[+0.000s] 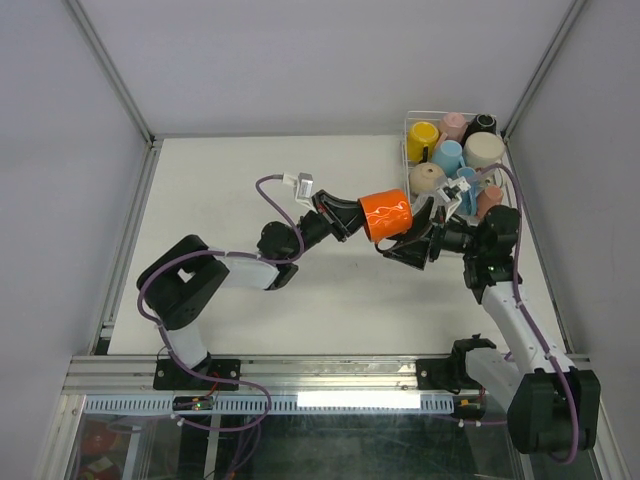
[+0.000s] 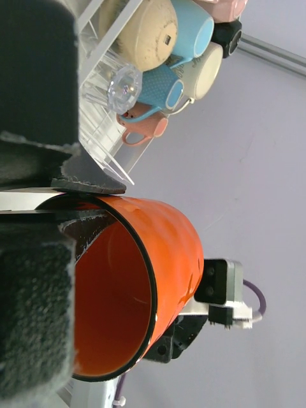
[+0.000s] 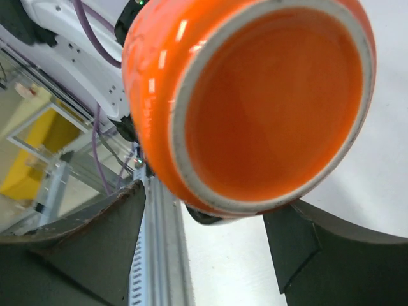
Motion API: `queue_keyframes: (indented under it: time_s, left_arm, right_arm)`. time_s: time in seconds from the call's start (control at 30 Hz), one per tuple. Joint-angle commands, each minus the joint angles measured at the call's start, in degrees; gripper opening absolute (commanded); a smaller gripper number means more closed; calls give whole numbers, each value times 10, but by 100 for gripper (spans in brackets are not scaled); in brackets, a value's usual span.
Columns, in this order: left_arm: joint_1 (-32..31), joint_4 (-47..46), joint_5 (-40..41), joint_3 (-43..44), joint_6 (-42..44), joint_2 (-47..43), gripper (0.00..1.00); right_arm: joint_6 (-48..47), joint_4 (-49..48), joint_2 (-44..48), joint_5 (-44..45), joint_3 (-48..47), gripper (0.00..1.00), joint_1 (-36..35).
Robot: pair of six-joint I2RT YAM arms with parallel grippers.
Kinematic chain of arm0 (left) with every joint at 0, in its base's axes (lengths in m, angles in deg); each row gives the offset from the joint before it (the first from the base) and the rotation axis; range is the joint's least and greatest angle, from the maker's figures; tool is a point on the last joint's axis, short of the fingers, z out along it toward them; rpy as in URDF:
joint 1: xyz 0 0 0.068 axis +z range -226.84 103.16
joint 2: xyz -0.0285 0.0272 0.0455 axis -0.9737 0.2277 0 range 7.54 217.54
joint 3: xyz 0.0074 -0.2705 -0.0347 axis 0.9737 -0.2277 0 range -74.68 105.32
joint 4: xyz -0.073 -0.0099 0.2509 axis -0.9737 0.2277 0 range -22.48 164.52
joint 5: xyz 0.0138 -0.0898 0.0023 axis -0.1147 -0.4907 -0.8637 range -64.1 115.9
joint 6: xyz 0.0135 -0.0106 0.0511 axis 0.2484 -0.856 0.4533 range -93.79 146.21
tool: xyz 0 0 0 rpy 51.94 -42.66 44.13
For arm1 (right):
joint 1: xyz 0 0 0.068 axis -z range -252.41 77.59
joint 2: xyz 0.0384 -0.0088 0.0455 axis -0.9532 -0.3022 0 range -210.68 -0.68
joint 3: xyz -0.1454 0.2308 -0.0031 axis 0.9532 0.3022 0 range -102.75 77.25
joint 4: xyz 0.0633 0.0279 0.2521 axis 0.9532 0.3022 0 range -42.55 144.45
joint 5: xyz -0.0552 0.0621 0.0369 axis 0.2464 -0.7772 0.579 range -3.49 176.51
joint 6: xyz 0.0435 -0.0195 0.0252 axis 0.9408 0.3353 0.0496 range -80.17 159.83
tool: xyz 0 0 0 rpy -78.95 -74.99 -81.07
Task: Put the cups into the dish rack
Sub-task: Turn the cup upside down in the dish rack.
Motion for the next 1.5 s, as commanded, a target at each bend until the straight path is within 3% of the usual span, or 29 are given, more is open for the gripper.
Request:
queue_keyframes:
  time_s: [0.0, 0.23, 0.63, 0.77, 0.9, 1.0, 1.13, 1.2, 1.33, 1.47]
  left_arm:
    - [-12, -182, 5, 44, -8, -4, 0]
    - [-14, -182, -7, 64, -28, -6, 0]
    - [-21, -182, -25, 84, -40, -1, 0]
    - [-23, -182, -27, 90, -40, 3, 0]
    - [-24, -182, -25, 82, -40, 2, 1]
    - [-25, -182, -16, 65, -37, -3, 15]
    - [-24, -182, 6, 29, -29, -18, 51]
    - [-24, -182, 21, 4, -22, -30, 62]
    - [-23, -182, 51, -70, -2, -67, 75]
    - [-11, -182, 58, -165, 22, -119, 82]
  right_arm:
    - [165, -137, 9, 32, 24, 76, -6]
    - [265, -270, 11, 61, 62, 71, -15]
    - [318, -332, 28, 72, 75, 45, -16]
    - [316, -334, 26, 69, 73, 29, -15]
    - [302, -324, 26, 68, 66, 0, -15]
    - [283, -303, 32, 69, 62, 0, -15]
    - [272, -303, 43, 67, 61, 0, -6]
    - [266, -303, 50, 66, 61, 0, 2]
    - [246, -280, 62, 55, 52, 0, 25]
    - [230, -166, 73, 51, 20, 0, 45]
